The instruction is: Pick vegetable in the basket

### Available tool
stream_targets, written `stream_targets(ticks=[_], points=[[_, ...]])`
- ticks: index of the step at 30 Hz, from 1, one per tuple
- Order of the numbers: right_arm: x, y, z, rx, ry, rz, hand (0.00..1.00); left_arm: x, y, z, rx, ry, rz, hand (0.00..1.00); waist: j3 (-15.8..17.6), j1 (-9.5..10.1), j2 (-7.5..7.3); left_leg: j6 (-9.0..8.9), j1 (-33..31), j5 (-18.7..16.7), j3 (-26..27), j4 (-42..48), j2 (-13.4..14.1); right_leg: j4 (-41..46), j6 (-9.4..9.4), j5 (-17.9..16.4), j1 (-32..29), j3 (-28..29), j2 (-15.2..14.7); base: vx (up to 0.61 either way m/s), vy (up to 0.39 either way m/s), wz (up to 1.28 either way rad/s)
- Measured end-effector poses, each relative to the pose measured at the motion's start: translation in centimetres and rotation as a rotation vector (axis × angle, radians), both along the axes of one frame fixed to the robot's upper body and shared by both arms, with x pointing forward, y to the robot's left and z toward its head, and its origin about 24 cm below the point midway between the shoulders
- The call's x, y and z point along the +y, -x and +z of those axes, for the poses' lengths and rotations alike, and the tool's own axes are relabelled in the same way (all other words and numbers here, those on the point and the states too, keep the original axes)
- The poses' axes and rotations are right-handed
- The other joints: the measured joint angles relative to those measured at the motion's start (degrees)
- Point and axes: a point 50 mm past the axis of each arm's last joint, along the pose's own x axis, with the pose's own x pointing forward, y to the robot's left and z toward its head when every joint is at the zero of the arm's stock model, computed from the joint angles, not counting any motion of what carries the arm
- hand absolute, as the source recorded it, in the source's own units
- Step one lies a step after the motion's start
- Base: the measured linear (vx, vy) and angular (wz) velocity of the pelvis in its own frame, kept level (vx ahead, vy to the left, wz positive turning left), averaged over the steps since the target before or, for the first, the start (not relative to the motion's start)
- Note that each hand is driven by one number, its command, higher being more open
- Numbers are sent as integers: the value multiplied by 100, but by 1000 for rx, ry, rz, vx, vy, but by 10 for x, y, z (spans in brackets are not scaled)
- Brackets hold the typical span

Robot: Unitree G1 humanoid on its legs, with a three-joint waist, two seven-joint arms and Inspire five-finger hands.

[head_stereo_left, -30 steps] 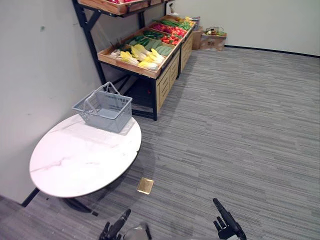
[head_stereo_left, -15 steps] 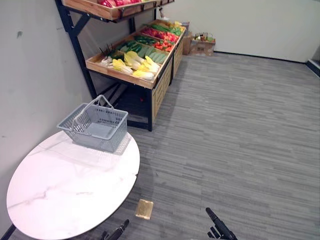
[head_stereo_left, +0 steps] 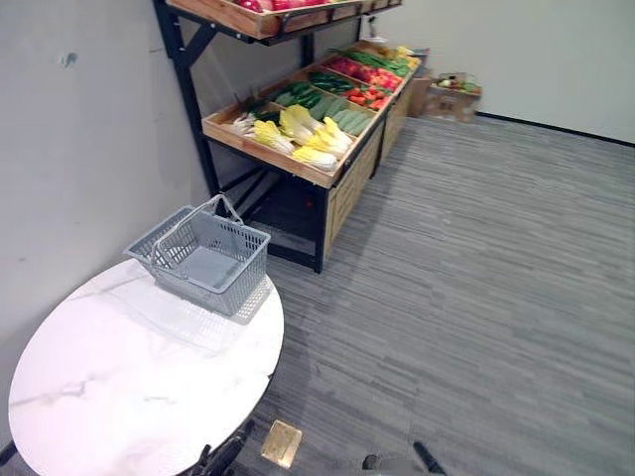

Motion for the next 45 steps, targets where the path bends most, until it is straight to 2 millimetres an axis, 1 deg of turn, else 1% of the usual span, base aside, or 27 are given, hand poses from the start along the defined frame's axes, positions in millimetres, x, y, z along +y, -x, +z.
stream_targets(ticks=[1, 2, 3, 5, 7, 8, 9, 10, 11, 12, 13, 14, 15, 16, 17, 19, 20, 22, 28, 30, 31, 37, 42, 45], points=[[-6, -4, 1, 0, 13, 31, 100, -7, -2, 0, -11, 16, 6, 100, -10, 27, 93, -119, -9, 50, -45, -84, 166, -1, -84, -81, 2, -145, 109, 316, -275, 40], [-7, -6, 1, 2, 17, 56, 100, -7, -3, 0, -13, 17, 6, 100, -20, 22, 107, -162, -10, 96, -67, -131, 224, 7, -119, -116, 15, -208, 148, 292, -269, 39], [-7, -12, 1, 1, 20, 112, 100, -6, -4, 0, -17, 17, 8, 100, -32, 22, 109, -230, -6, 196, -84, -193, 312, 4, -189, -182, 61, -349, 187, 256, -300, 50], [-3, -20, 1, 0, 10, 157, 100, -2, -7, 2, -33, 13, 30, 100, -5, 27, -11, -289, -15, 383, -73, -189, 381, -64, -254, -247, 226, -554, 180, 180, -252, 59], [1, -18, -1, 30, -5, 195, 100, 3, -7, 3, -36, 2, 32, 100, -126, 48, -122, -300, -142, 652, 18, -193, 409, -306, -275, -259, 430, -879, 103, 107, -166, 72], [1, -17, -1, 40, -8, 211, 100, 3, -6, 3, -35, -2, 29, 100, -180, 50, -146, -301, -212, 725, 103, -211, 404, -364, -275, -259, 442, -961, 70, 57, -94, 69], [3, -16, -1, 49, -16, 220, 100, 5, -6, 3, -37, -7, 28, 100, -195, 47, -173, -299, -249, 863, 242, -299, 408, -445, -276, -258, 497, -1108, 0, 33, -74, 105], [4, -14, -2, 61, -29, 203, 100, 5, -5, 3, -35, -8, 16, 100, -223, 11, -190, -217, -289, 1097, 511, -577, 390, -616, -282, -249, 638, -1493, -113, 16, -55, 128], [5, -13, -2, 63, -34, 192, 100, 5, -5, 3, -32, -12, 0, 100, -244, -14, -193, -172, -315, 1203, 643, -696, 379, -685, -282, -246, 697, -1699, -166, 1, -41, 165], [6, -12, -2, 62, -39, 169, 100, 5, -8, 3, -34, -14, -26, 100, -252, -29, -196, -126, -353, 1297, 926, -843, 379, -777, -276, -237, 810, -2042, -227, -10, 3, 155], [5, -9, -2, 68, -35, 159, 100, 3, -14, 4, -47, -15, -59, 100, -253, -20, -195, -42, -410, 1249, 1362, -830, 402, -819, -279, -236, 875, -2336, -275, -33, 61, 193], [3, -8, -2, 76, -31, 154, 100, 3, -16, 4, -39, -24, -104, 100, -241, -11, -195, -70, -539, 1278, 1886, -738, 401, -785, -279, -236, 1002, -2466, -324, -45, 90, 152], [3, -8, -2, 77, -30, 149, 100, 4, -15, 4, -32, -26, -122, 100, -242, -5, -200, -87, -569, 1332, 1883, -739, 376, -740, -278, -235, 999, -2309, -301, -62, 138, 122], [3, -9, -2, 75, -28, 153, 100, 4, -14, 4, -14, -30, -160, 100, -242, 0, -191, -116, -563, 1382, 1787, -854, 325, -786, -261, -212, 995, -1798, -253, -62, 139, 62], [4, -9, -2, 82, -28, 153, 100, 6, -13, 4, 1, -36, -189, 100, -248, -2, -215, -118, -557, 1477, 1672, -1056, 231, -965, -246, -216, 1010, -1496, -249, -64, 125, 45], [5, -9, -2, 84, -28, 151, 100, 6, -13, 3, 23, -39, -217, 100, -256, -3, -228, -135, -527, 1693, 1628, -1352, 155, -1147, -105, -115, 1014, -1492, -249, -78, 77, 17], [5, -10, -2, 80, -28, 150, 100, 7, -11, 2, 46, -41, -231, 100, -242, -3, -246, -137, -521, 1751, 1615, -1431, 126, -1193, -98, -74, 1016, -1497, -256, -106, 67, 6], [6, -9, -2, 77, -26, 150, 100, 8, -8, 0, 70, -44, -226, 100, -219, -4, -220, -135, -507, 1756, 1620, -1446, 96, -1219, -73, -48, 1027, -1482, -283, -88, 54, 0], [7, -6, -2, 62, -11, 126, 100, 8, -6, 0, 83, -47, -227, 100, -174, 15, -214, -136, -411, 1751, 1613, -1455, 8, -1335, 12, 9, 1195, -1498, -352, -17, 29, 2], [8, -6, -2, 56, -5, 130, 100, 8, -5, -1, 94, -49, -234, 100, -173, 14, -215, -136, -411, 1751, 1594, -1456, -16, -1343, 17, 14, 1207, -1504, -370, 0, 0, 0], [8, -2, -1, 53, 43, 219, 100, 9, 11, -4, 138, -29, -159, 100, -494, 37, -252, -141, -365, 1759, 1560, -1462, -19, -1390, 0, 18, 1324, -1574, -367, 0, 0, 0], [8, -3, -1, 51, 42, 218, 100, 10, 11, -4, 138, -30, -152, 100, -494, 37, -266, -142, -356, 1758, 1604, -1462, -10, -1412, -7, 28, 1317, -1553, -361, 0, 0, -3], [12, -8, -1, 31, 28, 186, 100, 12, 13, -3, 126, -26, -82, 100, -486, 44, -299, -142, -382, 1758, 1642, -1462, -11, -1608, 25, 146, 1359, -1549, -341, 0, 0, -2], [12, -8, -1, 32, 27, 176, 100, 13, 15, -3, 122, -39, -67, 100, -495, 44, -317, -142, -383, 1757, 1643, -1462, -18, -1741, 39, 213, 1412, -1557, -329, 0, 0, 0]])
